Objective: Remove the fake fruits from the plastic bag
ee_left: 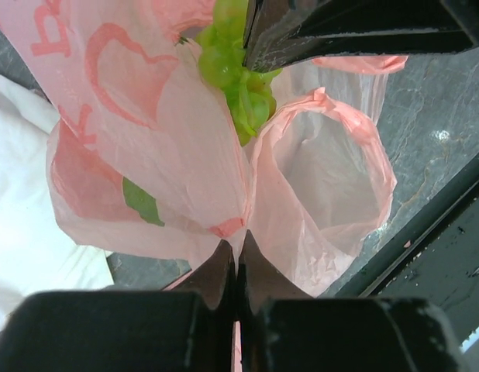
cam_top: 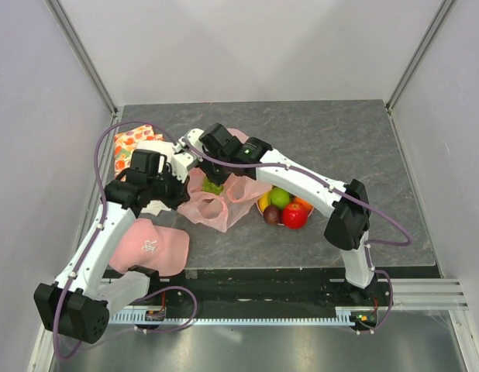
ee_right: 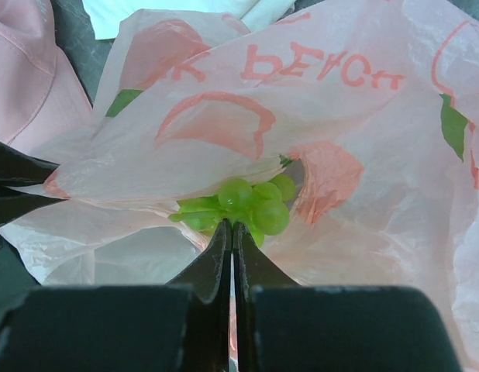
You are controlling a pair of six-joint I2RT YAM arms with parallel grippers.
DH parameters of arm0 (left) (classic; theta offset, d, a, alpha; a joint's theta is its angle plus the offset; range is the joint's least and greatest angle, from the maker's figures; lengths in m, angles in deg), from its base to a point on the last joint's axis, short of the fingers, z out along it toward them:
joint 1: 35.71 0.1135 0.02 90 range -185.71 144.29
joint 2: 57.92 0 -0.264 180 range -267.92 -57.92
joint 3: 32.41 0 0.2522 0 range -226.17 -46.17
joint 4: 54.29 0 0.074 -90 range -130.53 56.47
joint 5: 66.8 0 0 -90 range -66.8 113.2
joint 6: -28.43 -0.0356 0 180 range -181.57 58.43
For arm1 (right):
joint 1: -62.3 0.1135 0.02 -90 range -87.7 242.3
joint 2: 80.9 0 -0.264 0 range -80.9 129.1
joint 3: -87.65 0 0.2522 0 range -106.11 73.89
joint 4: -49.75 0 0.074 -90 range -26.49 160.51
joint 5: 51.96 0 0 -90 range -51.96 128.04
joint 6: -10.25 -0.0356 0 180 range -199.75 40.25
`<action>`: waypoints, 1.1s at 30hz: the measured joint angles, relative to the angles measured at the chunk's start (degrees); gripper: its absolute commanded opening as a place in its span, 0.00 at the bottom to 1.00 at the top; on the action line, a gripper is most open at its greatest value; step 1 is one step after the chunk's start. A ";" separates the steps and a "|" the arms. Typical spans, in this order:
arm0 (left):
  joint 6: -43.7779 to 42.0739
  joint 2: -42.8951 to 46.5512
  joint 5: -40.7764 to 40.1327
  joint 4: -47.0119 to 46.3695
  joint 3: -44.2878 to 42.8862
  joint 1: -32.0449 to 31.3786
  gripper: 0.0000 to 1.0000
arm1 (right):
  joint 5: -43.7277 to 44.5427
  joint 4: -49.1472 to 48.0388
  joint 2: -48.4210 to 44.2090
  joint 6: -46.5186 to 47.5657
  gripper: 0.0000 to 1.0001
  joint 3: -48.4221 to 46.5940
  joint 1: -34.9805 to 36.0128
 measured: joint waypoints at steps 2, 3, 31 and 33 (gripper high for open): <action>-0.09 0.00 0.13 -0.52 0.00 -0.09 0.02 | -0.07 0.28 -0.37 0.35 0.00 -0.11 -0.09; -0.22 0.04 0.37 -1.11 0.00 -0.26 0.02 | 0.00 0.39 -0.76 0.63 0.00 -0.11 -0.15; 10.67 -1.79 5.03 -3.98 -0.59 10.05 0.01 | 0.00 -5.46 -18.38 6.14 0.00 -3.87 -14.62; 12.81 -0.83 2.84 -5.66 -0.74 11.69 0.02 | 1.07 -5.99 -22.05 7.96 0.00 -0.68 -15.61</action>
